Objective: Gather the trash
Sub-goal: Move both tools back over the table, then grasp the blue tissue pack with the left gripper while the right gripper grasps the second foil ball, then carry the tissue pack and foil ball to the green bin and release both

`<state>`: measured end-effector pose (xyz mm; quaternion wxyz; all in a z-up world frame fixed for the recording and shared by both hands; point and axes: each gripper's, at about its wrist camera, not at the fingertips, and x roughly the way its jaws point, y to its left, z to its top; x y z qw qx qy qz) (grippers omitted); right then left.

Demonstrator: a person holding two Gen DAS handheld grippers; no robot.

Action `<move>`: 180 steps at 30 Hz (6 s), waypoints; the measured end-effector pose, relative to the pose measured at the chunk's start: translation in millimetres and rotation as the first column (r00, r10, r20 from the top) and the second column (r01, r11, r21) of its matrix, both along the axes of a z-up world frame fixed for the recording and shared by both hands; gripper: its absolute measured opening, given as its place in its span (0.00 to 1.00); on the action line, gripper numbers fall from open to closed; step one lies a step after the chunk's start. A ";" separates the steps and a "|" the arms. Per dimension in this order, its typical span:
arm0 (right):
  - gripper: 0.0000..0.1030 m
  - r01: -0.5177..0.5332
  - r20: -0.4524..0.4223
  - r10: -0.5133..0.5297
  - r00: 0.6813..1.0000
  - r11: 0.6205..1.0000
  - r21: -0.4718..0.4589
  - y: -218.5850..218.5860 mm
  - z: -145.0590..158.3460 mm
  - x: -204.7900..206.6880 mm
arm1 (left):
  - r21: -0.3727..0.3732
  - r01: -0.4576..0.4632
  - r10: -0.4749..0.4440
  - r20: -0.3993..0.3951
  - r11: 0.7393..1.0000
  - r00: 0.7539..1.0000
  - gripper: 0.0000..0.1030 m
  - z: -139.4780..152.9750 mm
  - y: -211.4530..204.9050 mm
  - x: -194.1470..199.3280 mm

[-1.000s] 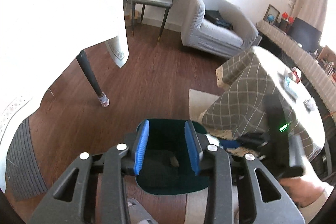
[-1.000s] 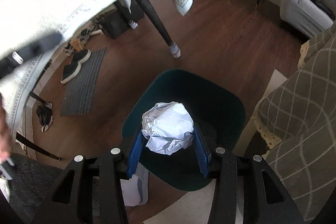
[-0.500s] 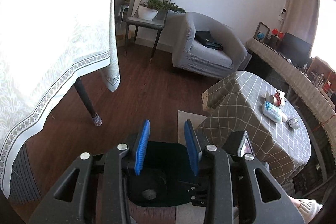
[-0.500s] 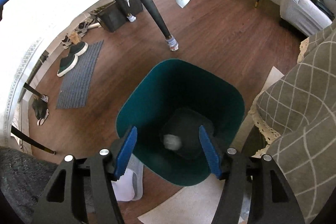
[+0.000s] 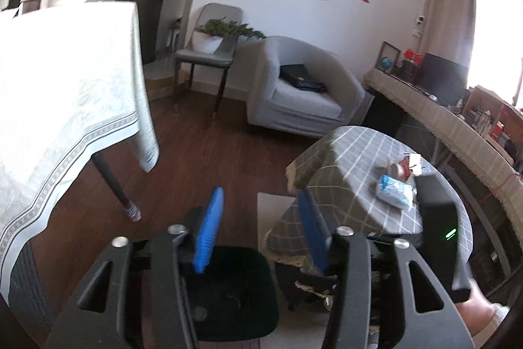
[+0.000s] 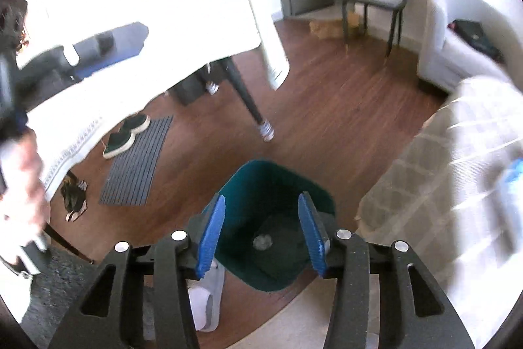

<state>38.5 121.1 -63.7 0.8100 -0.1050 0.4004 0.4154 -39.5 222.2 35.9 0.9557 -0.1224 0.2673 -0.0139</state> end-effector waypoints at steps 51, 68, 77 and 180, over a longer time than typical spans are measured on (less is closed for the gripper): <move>0.84 0.413 -0.001 -0.417 0.909 0.900 0.142 -315.7 28.3 53.9 | 0.099 0.444 -0.429 -0.143 0.891 0.892 0.91 -76.7 -230.3 146.9; 0.84 0.415 -0.051 -0.412 0.910 0.899 0.139 -323.1 14.4 56.2 | 0.153 0.398 -0.380 -0.134 0.904 0.915 0.77 -79.0 -244.3 161.4; 0.84 0.419 -0.017 -0.420 0.907 0.901 0.112 -316.0 19.0 53.7 | 0.065 0.345 -0.340 -0.076 0.936 0.937 0.72 -64.8 -218.8 154.8; 0.57 -0.117 -0.220 0.065 0.973 0.965 -0.233 88.1 -114.2 38.5 | 0.013 -0.069 0.070 -0.246 0.998 0.967 0.41 -71.3 69.2 36.6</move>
